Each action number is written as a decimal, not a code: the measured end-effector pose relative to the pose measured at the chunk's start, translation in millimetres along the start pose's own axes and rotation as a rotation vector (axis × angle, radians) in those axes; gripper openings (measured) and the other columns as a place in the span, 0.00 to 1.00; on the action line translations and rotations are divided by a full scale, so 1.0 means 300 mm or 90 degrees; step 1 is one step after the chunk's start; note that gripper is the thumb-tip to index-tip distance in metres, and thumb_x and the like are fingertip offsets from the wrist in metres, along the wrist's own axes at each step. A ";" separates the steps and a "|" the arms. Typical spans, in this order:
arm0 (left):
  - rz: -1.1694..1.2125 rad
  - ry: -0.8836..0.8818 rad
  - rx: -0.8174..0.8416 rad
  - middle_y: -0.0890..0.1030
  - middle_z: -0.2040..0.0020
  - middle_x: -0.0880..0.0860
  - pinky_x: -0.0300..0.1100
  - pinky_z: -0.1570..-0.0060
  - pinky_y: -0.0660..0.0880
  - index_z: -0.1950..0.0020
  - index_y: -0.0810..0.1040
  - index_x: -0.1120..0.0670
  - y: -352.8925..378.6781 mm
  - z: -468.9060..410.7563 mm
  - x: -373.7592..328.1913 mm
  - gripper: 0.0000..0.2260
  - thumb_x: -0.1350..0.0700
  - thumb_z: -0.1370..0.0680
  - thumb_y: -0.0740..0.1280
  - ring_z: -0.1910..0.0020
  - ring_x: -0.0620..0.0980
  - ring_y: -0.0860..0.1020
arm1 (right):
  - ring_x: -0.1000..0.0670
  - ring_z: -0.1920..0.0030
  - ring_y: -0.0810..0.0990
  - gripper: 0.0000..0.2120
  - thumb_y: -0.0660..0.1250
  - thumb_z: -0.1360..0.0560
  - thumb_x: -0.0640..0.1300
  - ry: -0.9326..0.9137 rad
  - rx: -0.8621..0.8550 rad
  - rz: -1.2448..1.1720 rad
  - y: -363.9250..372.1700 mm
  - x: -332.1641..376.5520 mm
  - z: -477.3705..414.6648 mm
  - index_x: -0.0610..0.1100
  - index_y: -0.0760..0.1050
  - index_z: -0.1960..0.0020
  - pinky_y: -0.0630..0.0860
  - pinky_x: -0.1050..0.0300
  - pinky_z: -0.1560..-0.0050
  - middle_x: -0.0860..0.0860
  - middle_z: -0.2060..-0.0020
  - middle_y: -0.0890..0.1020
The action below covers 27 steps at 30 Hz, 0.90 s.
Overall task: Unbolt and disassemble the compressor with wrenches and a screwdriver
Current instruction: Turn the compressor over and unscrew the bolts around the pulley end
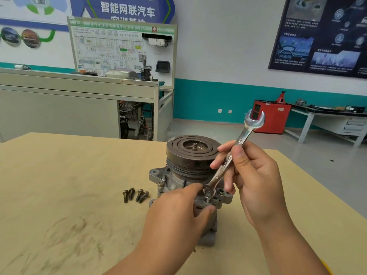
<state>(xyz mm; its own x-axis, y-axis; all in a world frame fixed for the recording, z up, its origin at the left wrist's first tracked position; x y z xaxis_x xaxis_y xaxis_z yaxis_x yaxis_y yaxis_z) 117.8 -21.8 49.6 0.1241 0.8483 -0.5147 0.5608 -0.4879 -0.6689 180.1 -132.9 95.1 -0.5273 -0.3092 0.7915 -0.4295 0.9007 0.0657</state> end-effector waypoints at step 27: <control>0.236 -0.024 -0.105 0.76 0.74 0.44 0.30 0.71 0.67 0.63 0.77 0.44 -0.034 -0.004 0.052 0.05 0.50 0.30 0.72 0.74 0.39 0.72 | 0.54 0.77 0.74 0.12 0.53 0.17 0.40 -0.036 -0.209 -0.056 -0.098 0.061 0.030 0.44 0.73 0.54 0.70 0.65 0.76 0.47 0.67 0.83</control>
<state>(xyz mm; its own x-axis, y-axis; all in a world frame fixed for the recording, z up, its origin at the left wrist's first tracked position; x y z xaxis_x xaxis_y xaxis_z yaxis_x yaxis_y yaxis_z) 114.9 -3.3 48.9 0.3135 0.6116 -0.7265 0.6077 -0.7171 -0.3414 176.5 -167.7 102.1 -0.5425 -0.3982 0.7397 -0.2211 0.9172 0.3315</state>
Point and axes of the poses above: each hand's wrist, its own z-axis away from the middle knuckle, its own y-axis out of the palm, x = y × z, the point moved 7 cm from there along -z, towards the middle knuckle
